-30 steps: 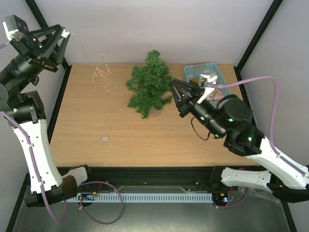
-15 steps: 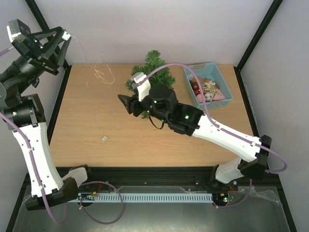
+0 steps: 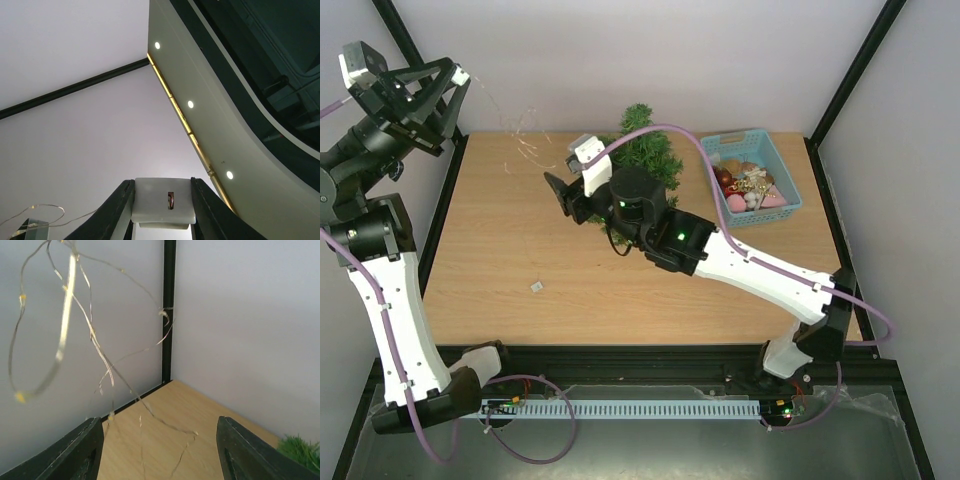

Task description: Decorate the small christmas tree

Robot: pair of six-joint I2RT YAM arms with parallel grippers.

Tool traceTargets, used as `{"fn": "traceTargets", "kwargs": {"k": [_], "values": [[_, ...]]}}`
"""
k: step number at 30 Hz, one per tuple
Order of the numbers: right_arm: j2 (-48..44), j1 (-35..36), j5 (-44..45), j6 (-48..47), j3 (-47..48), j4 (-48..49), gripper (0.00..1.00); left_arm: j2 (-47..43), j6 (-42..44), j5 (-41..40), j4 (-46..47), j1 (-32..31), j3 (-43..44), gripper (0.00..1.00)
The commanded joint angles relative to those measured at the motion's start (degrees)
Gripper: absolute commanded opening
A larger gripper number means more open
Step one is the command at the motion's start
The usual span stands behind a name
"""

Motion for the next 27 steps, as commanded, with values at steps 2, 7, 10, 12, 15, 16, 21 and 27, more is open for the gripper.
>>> {"fn": "traceTargets", "kwargs": {"k": [2, 7, 10, 12, 15, 16, 21, 27], "values": [[3.97, 0.38, 2.82, -3.89, 4.18, 8.0, 0.62, -0.64, -3.45, 1.32, 2.57, -0.26, -0.4, 0.29], [5.71, 0.36, 6.78, -6.08, 3.98, 15.29, 0.53, -0.73, -4.07, 1.38, 3.07, -0.35, -0.41, 0.29], [6.35, 0.39, 8.37, -7.49, 4.64, 17.18, 0.34, -0.79, -4.03, 1.37, 3.02, -0.35, -0.47, 0.29], [6.17, 0.33, 8.53, -8.16, 4.79, 17.22, 0.21, -0.82, -3.98, 1.2, 2.98, -0.36, -0.5, 0.29], [4.28, 0.34, 8.45, -7.9, 3.03, 16.63, 0.05, -0.89, -3.77, 1.01, 2.91, -0.4, -0.64, 0.29], [2.55, 0.39, 7.94, -7.49, 1.7, 16.57, 0.02, -0.9, -3.46, 0.85, 2.7, -0.42, -0.75, 0.29], [-6.78, 0.35, 6.86, -3.65, -7.65, 15.34, 0.01, -1.12, -0.35, -1.01, -0.12, -0.37, -1.6, 0.28], [-20.89, 0.37, 4.51, 4.5, -16.64, 6.91, 0.01, -1.09, 8.74, -6.48, -7.63, -0.37, -1.45, 0.28]]}}
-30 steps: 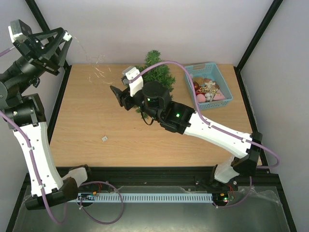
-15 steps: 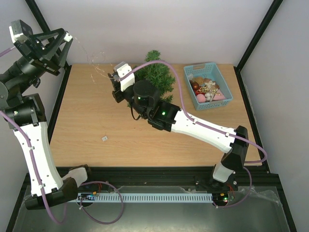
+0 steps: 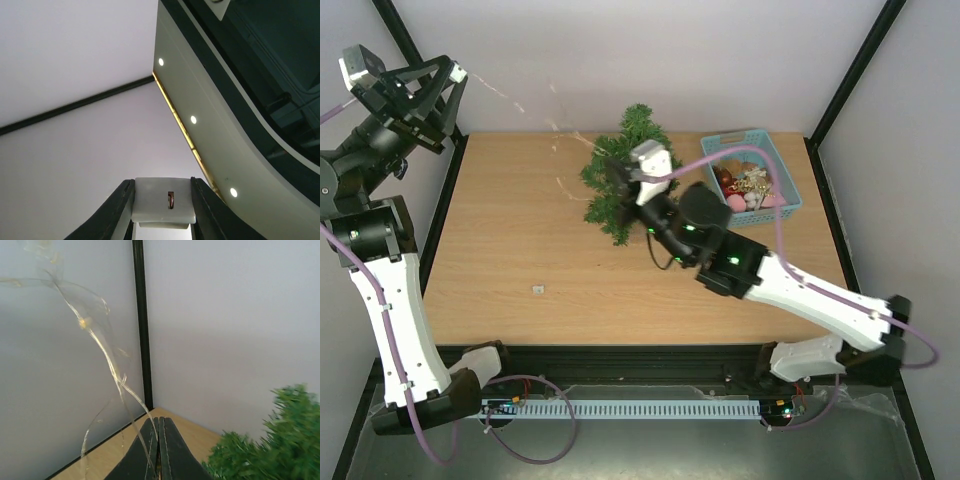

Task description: Decorate the small christmas tree

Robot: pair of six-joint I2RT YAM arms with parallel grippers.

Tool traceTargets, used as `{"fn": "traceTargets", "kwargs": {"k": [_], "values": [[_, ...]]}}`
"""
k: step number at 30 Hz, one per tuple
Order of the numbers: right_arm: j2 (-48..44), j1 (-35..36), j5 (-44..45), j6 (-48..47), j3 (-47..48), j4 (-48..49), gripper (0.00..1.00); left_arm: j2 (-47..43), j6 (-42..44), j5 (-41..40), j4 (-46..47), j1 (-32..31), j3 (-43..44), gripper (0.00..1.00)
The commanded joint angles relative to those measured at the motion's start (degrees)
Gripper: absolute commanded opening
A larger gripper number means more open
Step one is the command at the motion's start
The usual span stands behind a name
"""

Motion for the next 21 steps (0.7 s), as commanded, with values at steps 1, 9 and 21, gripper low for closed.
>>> {"fn": "traceTargets", "kwargs": {"k": [1, 9, 21], "values": [[-9.96, 0.3, -1.77, 7.59, -3.37, -6.25, 0.01, -0.49, 6.22, -4.88, -4.52, -0.11, -0.17, 0.28], [-24.86, 0.36, -2.0, 13.95, -5.62, -20.83, 0.01, 2.47, 7.41, -7.9, -0.55, -0.12, 0.21, 0.27], [-31.76, 0.3, 28.31, 15.14, -4.57, -24.23, 0.01, 7.44, 11.06, -10.22, 2.49, -0.17, 1.86, 0.28]]}}
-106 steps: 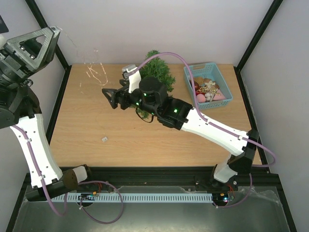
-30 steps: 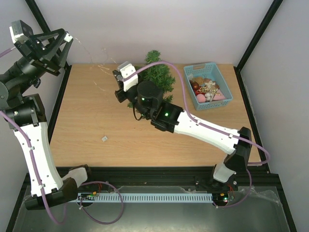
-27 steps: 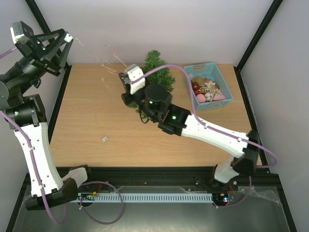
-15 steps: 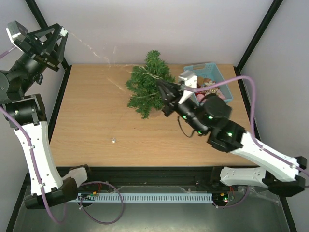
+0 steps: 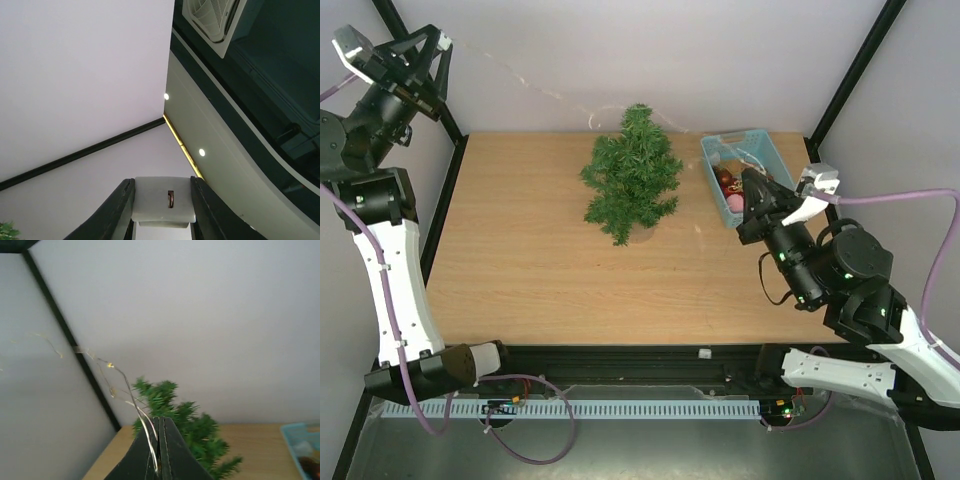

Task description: Decorate the small christmas tree

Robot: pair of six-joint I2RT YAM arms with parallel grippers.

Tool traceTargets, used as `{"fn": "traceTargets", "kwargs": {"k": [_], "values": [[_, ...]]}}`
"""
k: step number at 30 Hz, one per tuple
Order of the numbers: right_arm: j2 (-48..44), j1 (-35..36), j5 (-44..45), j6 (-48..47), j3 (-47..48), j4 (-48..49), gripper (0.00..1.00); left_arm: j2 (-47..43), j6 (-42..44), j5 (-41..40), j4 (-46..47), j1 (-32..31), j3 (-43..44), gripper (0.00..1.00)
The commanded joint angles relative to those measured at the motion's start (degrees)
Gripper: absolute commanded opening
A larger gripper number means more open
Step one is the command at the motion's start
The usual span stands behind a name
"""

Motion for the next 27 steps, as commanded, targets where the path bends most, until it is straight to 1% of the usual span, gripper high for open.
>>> {"fn": "traceTargets", "kwargs": {"k": [1, 3, 4, 8, 11, 15, 18, 20, 23, 27], "values": [[1.35, 0.29, 14.54, -1.53, 1.46, 0.21, 0.01, -0.43, 2.37, -1.18, 4.17, -0.2, -0.38, 0.28], [2.3, 0.31, 18.49, -4.4, 1.9, 2.86, 0.01, 0.08, 2.43, -1.56, 4.98, -0.18, -1.04, 0.28], [2.67, 0.36, 21.11, -6.71, 1.87, 5.93, 0.01, 0.53, 2.67, -1.8, 5.15, -0.18, -0.89, 0.28], [4.79, 0.36, 23.91, -16.95, 2.89, 16.62, 0.01, 3.7, 3.7, -2.42, 5.5, -1.4, 1.54, 0.28], [8.48, 0.29, 24.44, -25.34, 6.29, 23.21, 0.01, 7.96, 4.64, -2.98, 5.19, -4.08, 6.26, 0.28], [14.35, -0.76, 24.41, -34.75, 10.51, 29.72, 0.01, 14.11, 8.62, -3.56, 1.43, -9.1, 13.74, 0.28], [16.99, -4.31, 22.92, -34.99, 12.97, 28.85, 0.01, 17.27, 10.2, -4.69, 0.89, -11.76, 14.74, 0.28], [17.98, -7.95, 21.39, -32.28, 14.4, 25.07, 0.01, 19.77, 11.14, -5.19, 0.55, -13.37, 15.99, 0.28], [18.6, -13.06, 19.39, -28.09, 14.88, 19.0, 0.01, 25.71, 13.22, -4.23, -1.05, -16.37, 20.79, 0.28], [17.82, -19.33, 15.81, -20.66, 13.17, 10.29, 0.01, 33.55, 13.88, -2.39, 1.04, -20.38, 24.67, 0.28]]}}
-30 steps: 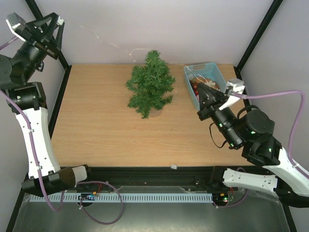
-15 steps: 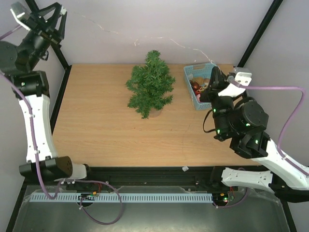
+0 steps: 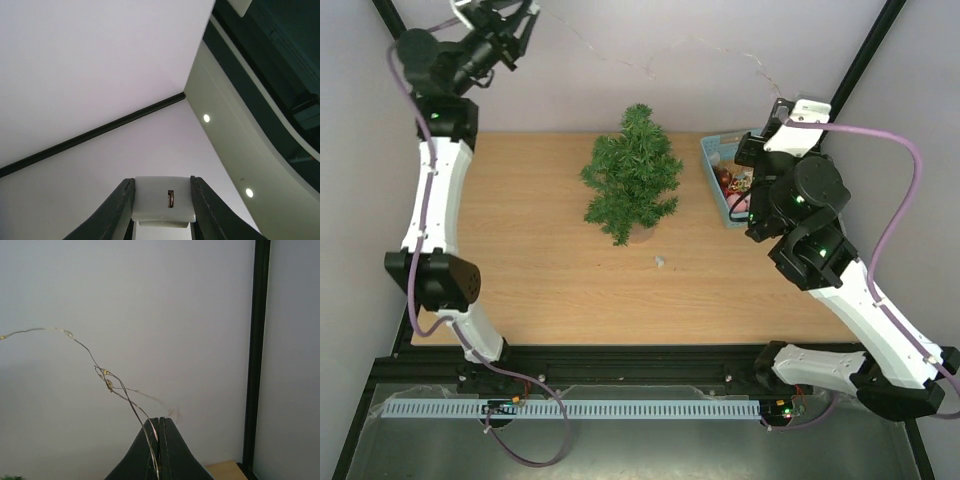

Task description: Decorate the small christmas tree

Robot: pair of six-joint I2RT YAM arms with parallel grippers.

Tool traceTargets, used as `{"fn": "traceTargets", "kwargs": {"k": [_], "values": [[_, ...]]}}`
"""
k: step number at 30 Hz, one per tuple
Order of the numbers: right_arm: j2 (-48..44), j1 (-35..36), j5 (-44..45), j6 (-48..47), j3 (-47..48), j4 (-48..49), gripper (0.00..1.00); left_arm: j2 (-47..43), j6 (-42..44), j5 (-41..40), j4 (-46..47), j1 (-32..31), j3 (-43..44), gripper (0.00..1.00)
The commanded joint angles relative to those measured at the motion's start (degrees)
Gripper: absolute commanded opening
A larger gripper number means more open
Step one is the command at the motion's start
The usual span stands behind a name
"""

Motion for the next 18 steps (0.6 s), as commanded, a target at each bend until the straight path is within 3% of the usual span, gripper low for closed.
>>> {"fn": "traceTargets", "kwargs": {"k": [1, 12, 15, 18], "values": [[-1.62, -6.02, -3.67, 8.37, -0.07, -9.13, 0.01, 7.01, 2.85, 1.91, 2.29, -3.88, 3.31, 0.28], [-4.72, -13.5, -7.69, 16.24, -4.5, -20.5, 0.01, 20.24, 8.65, 5.92, 0.6, -10.21, 8.61, 0.27], [-6.26, -13.55, -9.06, 18.92, -6.57, -23.41, 0.01, 20.59, 10.22, 7.86, 0.41, -11.33, 6.17, 0.26], [-8.25, -13.57, -10.3, 21.42, -8.98, -26.64, 0.01, 16.53, 17.44, 8.26, -4.18, -12.19, 0.45, 0.26]]}}
